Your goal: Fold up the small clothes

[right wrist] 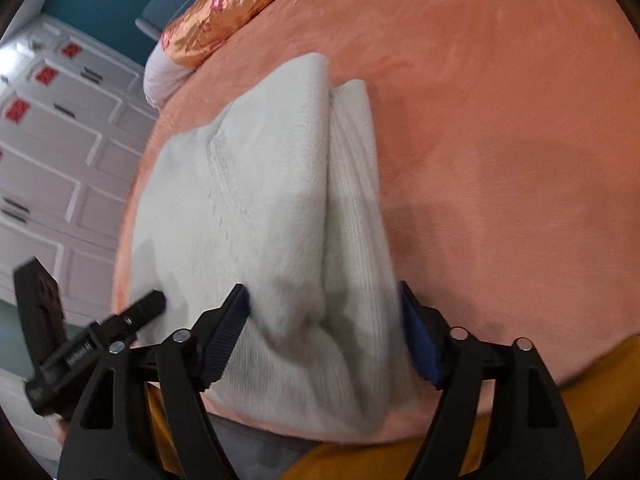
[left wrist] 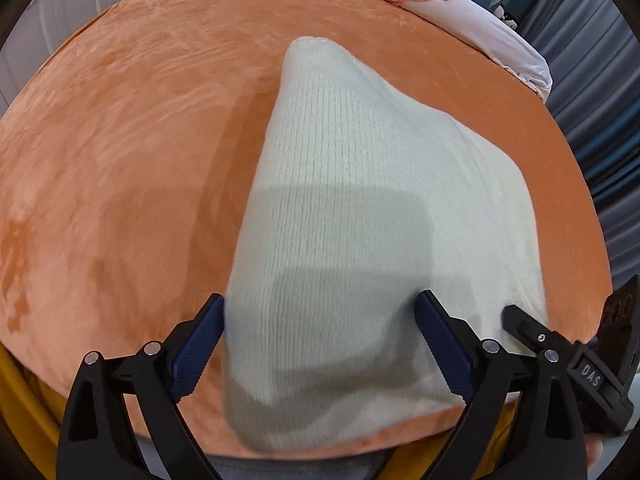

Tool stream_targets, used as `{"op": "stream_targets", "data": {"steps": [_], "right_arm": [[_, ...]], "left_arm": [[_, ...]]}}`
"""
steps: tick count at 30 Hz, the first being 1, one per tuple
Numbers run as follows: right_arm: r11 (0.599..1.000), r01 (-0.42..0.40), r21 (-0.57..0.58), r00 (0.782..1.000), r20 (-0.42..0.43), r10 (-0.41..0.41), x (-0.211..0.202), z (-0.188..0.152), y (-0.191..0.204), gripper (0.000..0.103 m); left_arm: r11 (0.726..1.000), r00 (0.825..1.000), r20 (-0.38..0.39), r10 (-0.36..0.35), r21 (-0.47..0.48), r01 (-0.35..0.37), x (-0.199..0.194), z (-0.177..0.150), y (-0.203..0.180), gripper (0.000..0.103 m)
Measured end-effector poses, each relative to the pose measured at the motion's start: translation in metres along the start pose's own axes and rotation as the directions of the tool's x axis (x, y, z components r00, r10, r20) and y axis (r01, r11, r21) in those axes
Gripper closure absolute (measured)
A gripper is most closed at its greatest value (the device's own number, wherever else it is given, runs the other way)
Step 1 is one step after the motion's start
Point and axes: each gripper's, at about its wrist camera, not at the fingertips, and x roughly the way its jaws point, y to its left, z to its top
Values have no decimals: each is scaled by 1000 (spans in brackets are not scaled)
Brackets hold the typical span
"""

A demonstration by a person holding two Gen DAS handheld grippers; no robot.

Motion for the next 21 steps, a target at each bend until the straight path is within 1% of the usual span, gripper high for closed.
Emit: {"op": "stream_targets", "data": {"steps": [1,4,8,17,18,19,21], "right_arm": [[1000,-23,10,1000,5,23,2,2,-3,28],[999,-50,10,999,13,50,6,7,-3,27],[997,-71,-11,997,7,72,14,15,0,26],[996,-93,-13,996,10,93,31,32,3,27],[996,-89,-13,996,12,89,31,32,3,33],[995,-97,-6,995,11,97,31,33,2,36],[989,-141,37,990,5,141,25,28,-3,59]], "left_arm": [[1000,1000,-1,-7,0,7,3,2,1,5],[999,999,-8,-47,-14,47,16,5,1,5],[997,997,12,-79,-4,79,25,6,-1,5],[996,995,30,-92,-14,92,33,12,-5,5],[996,995,27,-93,-14,93,33,12,-5,5],[996,995,23,-94,-12,94,32,11,-5,5],[994,994,7,-106,12,106,27,11,-7,8]]}}
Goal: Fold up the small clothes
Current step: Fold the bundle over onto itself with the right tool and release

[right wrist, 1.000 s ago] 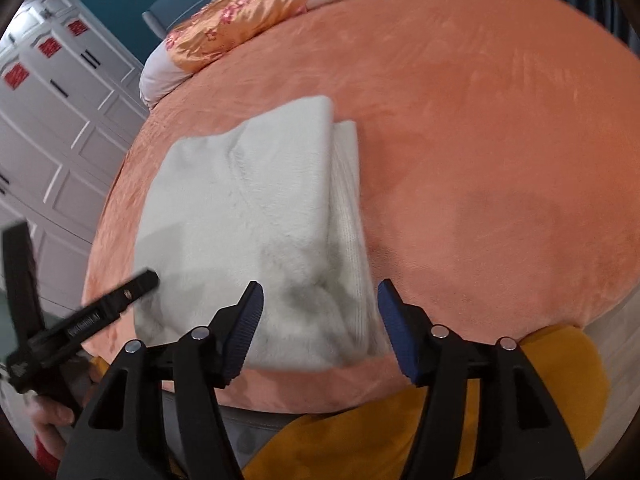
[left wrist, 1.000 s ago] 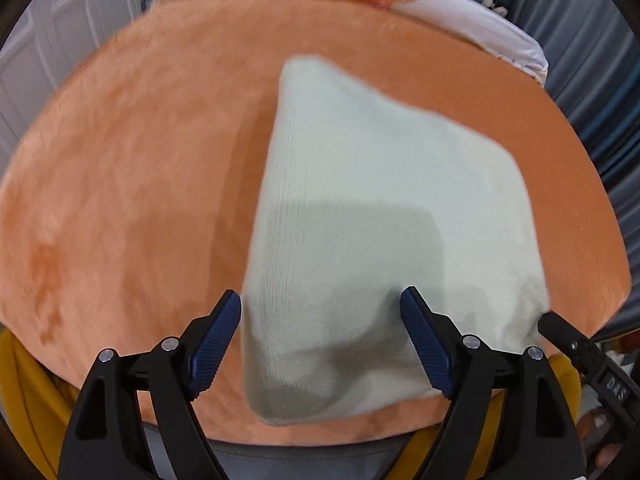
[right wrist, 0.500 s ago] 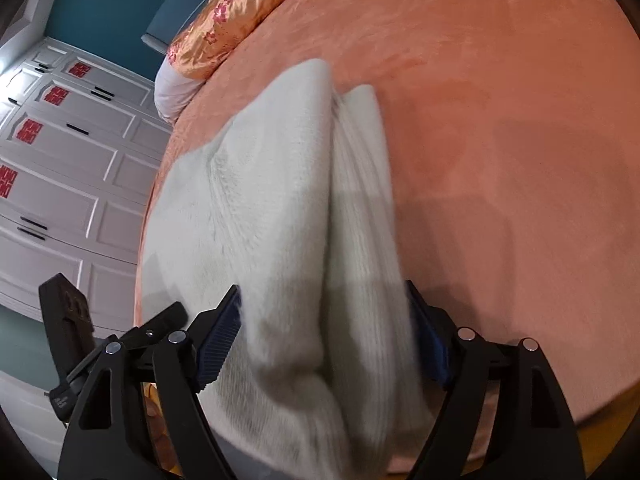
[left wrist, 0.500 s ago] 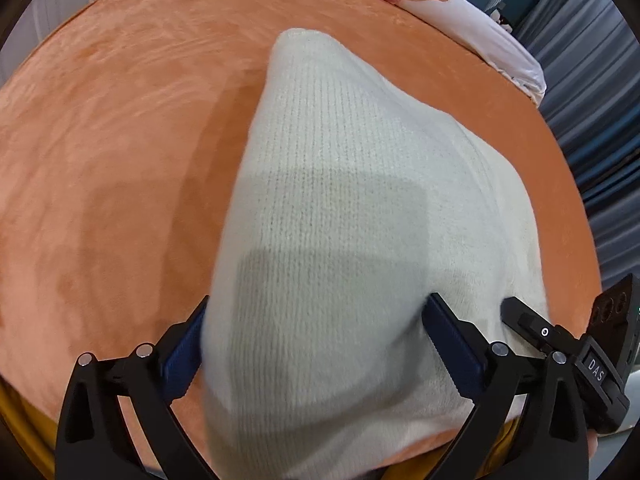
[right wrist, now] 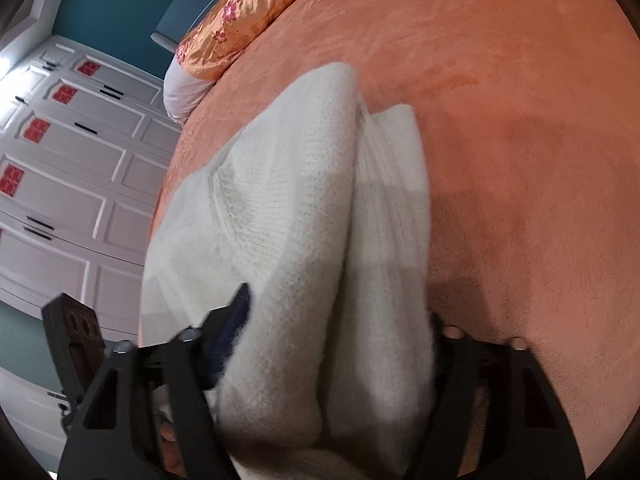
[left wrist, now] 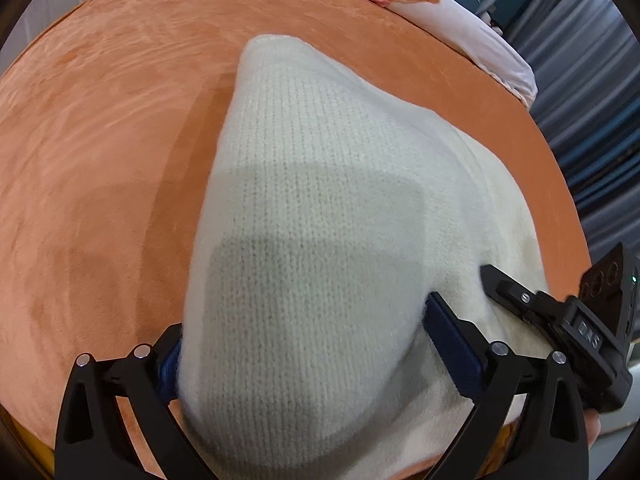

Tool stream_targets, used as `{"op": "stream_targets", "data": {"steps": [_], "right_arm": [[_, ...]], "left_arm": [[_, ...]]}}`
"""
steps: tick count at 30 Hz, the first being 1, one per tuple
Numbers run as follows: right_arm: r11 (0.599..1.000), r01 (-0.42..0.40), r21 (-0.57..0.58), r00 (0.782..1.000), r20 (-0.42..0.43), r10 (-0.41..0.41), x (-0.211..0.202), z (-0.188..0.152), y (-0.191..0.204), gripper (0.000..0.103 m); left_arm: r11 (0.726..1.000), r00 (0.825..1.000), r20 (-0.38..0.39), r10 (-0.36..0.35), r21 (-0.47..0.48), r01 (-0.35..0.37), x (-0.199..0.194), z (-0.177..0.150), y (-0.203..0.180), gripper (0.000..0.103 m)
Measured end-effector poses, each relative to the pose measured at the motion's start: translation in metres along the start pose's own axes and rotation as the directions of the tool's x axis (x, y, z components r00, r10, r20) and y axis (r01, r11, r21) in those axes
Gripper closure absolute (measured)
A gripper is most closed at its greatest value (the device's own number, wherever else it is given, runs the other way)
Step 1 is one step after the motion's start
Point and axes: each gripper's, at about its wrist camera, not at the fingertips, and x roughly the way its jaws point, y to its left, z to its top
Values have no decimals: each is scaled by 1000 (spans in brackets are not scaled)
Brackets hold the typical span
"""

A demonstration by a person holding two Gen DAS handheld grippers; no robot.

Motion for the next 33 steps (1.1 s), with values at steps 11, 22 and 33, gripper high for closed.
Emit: {"op": "stream_targets", "data": {"steps": [11,22,33], "right_arm": [[979,-67,191,993,-82,84,-67,-98,-37,64],[998,64,23,996,-57,-63,-69,-84,14,67],[967,-44,-251,982,167,88,-131,-68,161,68]], "left_arm": [[975,974,-191,-121,162,153,-45,-84,6,26],[974,958,-191,-214,37,225,-44,-69,13,33],[936,943,111,-315,204,288,-187,-24,25,41]]}}
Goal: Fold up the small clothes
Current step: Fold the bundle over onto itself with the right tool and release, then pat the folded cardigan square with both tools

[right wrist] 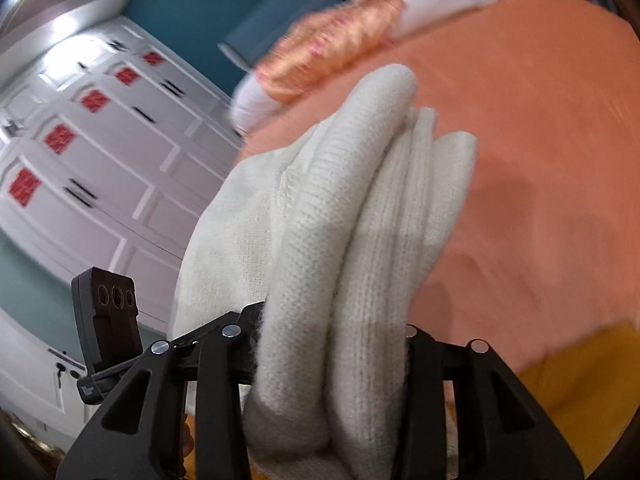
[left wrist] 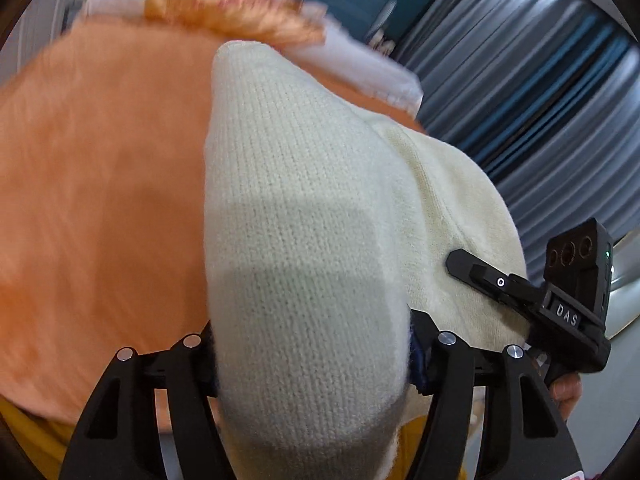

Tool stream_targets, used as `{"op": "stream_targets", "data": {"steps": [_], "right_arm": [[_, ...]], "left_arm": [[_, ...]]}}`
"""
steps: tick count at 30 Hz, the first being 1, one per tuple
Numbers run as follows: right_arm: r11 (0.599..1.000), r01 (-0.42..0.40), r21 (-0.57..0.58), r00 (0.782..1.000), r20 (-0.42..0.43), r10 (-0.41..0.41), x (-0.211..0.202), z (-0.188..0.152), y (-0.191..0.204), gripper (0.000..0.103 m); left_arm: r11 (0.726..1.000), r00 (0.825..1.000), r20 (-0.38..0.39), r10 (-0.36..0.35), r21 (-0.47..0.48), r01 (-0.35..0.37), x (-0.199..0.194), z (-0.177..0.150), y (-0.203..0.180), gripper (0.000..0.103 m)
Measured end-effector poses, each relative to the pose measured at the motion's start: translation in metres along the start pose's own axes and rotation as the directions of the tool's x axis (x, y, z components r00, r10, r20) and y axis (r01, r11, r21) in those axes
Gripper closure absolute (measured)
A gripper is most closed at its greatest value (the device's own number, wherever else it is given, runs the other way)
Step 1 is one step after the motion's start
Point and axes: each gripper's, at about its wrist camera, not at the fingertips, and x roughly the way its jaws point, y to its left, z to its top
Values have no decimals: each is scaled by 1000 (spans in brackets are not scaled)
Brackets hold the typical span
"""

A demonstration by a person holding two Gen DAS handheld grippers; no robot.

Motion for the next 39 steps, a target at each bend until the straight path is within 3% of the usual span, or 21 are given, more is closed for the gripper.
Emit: {"op": "stream_targets", "data": {"steps": [4,6,8,9,10,11,12,13,14,17,21,23,26,27,29,31,33,35,37,39], "right_arm": [[998,-42,-55,998,46,45,27,30,40,66],[997,-41,-61,997,65,45,56,45,52,62],[998,-8,-58,997,75,12,87,52,47,55],[998,29,-47,997,72,-25,104,54,40,49],[995,99,-24,995,35,-99,128,52,28,49],[984,178,-8,984,-3,-178,145,49,19,48],[960,279,1,960,-17,-279,154,39,12,55],[955,296,-6,955,-14,-296,154,32,10,57],[962,272,-27,962,-12,-273,151,21,12,58],[954,283,-100,958,-16,-286,147,2,27,57],[934,303,-191,949,-31,-314,161,-1,44,57],[929,314,-195,942,-54,-330,172,3,41,57],[926,343,-161,926,-110,-362,194,6,20,57],[927,340,-156,923,-133,-361,201,5,15,67],[935,314,-166,926,-165,-340,205,1,13,96],[947,274,-168,949,-114,-295,187,3,18,96],[947,278,-163,954,-66,-292,172,6,17,97],[939,315,-136,940,-90,-329,176,3,-1,97],[921,365,-137,906,-177,-385,201,-11,-26,97],[910,380,-166,897,-176,-406,211,-23,-31,97]], "left_arm": [[997,993,114,40,62,-48,-42,41,18,41],[992,987,141,72,94,-86,-43,58,29,40],[987,980,158,121,84,-135,-31,73,56,33],[983,977,150,152,79,-165,-23,75,69,32],[978,973,136,186,67,-196,-13,75,85,31],[964,961,108,254,49,-260,3,72,101,31],[937,936,83,343,47,-347,14,65,113,33],[900,902,69,426,65,-430,19,55,121,38],[889,893,75,443,89,-449,16,44,125,38],[883,890,85,448,112,-455,4,20,129,38],[899,902,115,417,95,-428,1,10,116,38],[917,915,109,388,58,-395,8,25,116,36],[920,917,78,390,16,-393,22,28,128,36],[921,919,64,388,4,-389,28,29,131,36],[920,919,43,392,-12,-392,36,29,136,36],[909,909,22,416,-11,-416,45,27,143,36],[882,882,-20,471,-2,-472,56,23,153,36],[873,871,-71,486,-13,-488,67,17,166,36],[883,882,-108,458,-58,-465,77,9,179,35],[884,885,-106,453,-71,-462,81,4,182,35]]}}
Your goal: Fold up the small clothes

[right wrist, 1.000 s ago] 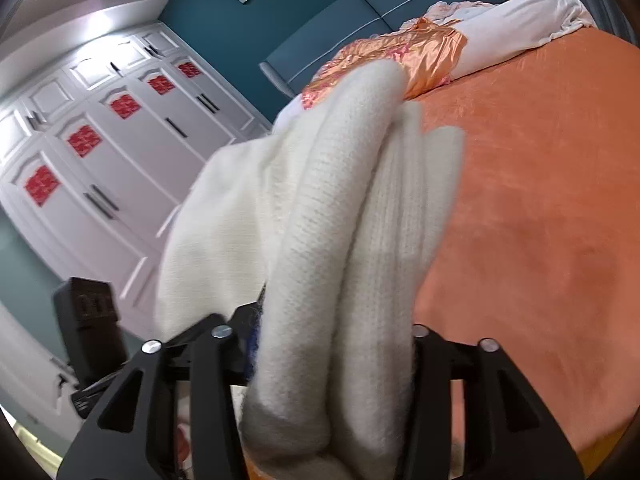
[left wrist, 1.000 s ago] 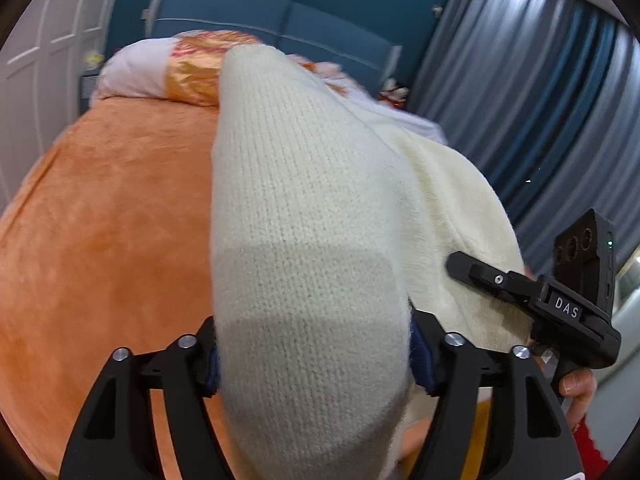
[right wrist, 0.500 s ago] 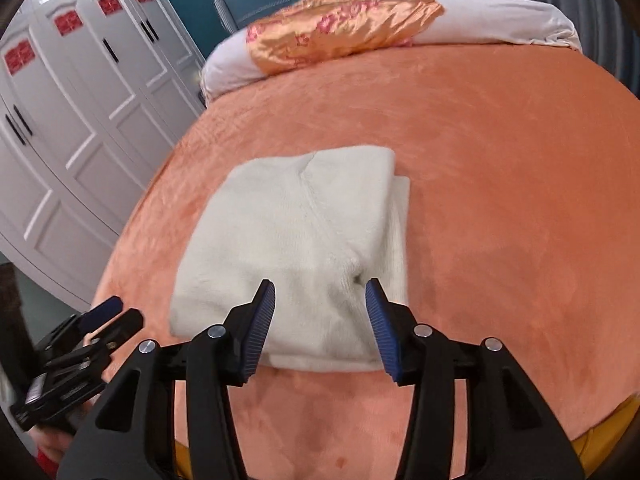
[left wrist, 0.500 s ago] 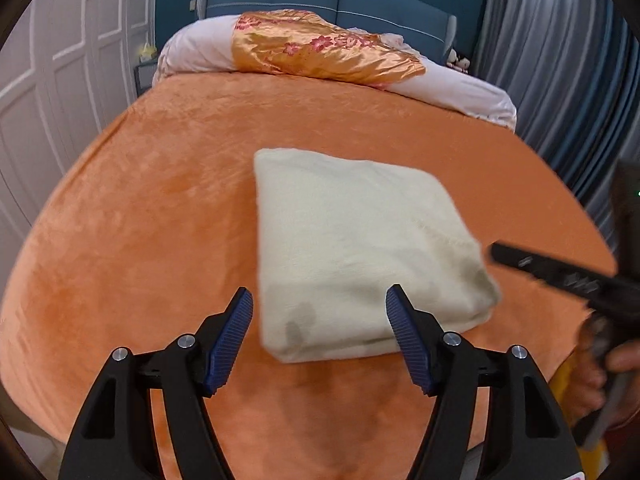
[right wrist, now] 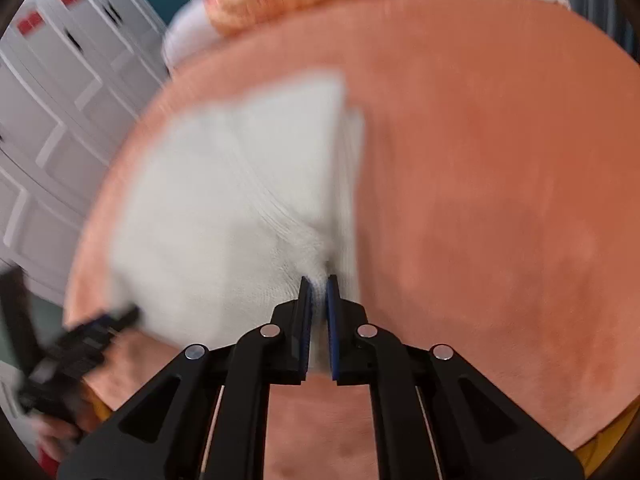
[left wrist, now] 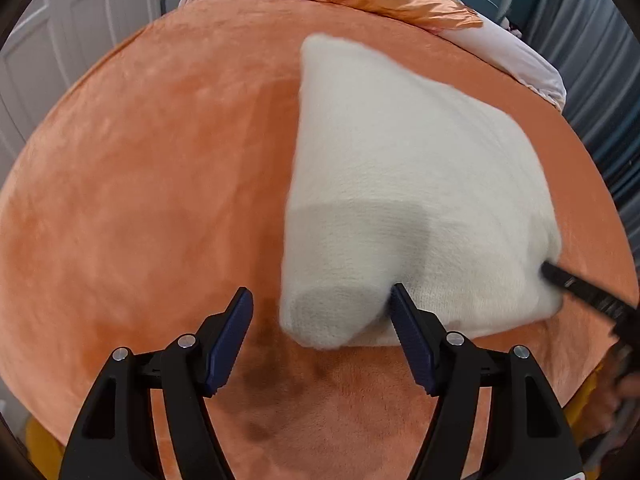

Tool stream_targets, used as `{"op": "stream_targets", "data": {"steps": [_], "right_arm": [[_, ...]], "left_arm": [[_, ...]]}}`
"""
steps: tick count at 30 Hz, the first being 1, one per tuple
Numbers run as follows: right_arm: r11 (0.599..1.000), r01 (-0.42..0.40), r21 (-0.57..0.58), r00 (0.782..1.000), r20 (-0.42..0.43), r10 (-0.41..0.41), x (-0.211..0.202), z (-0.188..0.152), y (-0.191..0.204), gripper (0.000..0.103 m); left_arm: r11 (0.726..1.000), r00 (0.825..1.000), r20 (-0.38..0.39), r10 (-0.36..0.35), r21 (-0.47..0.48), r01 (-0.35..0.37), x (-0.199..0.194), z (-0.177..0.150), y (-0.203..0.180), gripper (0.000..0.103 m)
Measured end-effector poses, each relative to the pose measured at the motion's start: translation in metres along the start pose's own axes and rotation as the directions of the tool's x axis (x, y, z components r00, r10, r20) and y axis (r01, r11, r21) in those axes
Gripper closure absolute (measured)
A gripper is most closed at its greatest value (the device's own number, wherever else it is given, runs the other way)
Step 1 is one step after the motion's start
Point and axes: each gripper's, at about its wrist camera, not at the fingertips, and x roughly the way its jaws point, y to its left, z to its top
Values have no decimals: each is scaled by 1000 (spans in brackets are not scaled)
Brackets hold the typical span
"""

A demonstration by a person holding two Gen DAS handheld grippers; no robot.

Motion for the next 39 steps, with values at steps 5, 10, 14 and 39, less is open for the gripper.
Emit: {"op": "stream_targets", "data": {"steps": [5,10,14,39], "right_arm": [[999,35,-31,999,24,-34,-14,4,13,95],[996,74,-53,990,126,-66,-56,-9,26,91],[975,191,-117,971,168,-170,-67,-40,40,73],[965,255,-61,947,218,-237,-11,-124,29,5]], "left_arm": [[1000,1000,11,15,-19,-14,-4,-2,-2,35],[999,998,56,39,5,-40,-28,-15,-15,36],[999,995,98,33,11,-35,-42,-41,-25,32],[978,950,234,206,-11,-209,-1,-100,-53,10]]}}
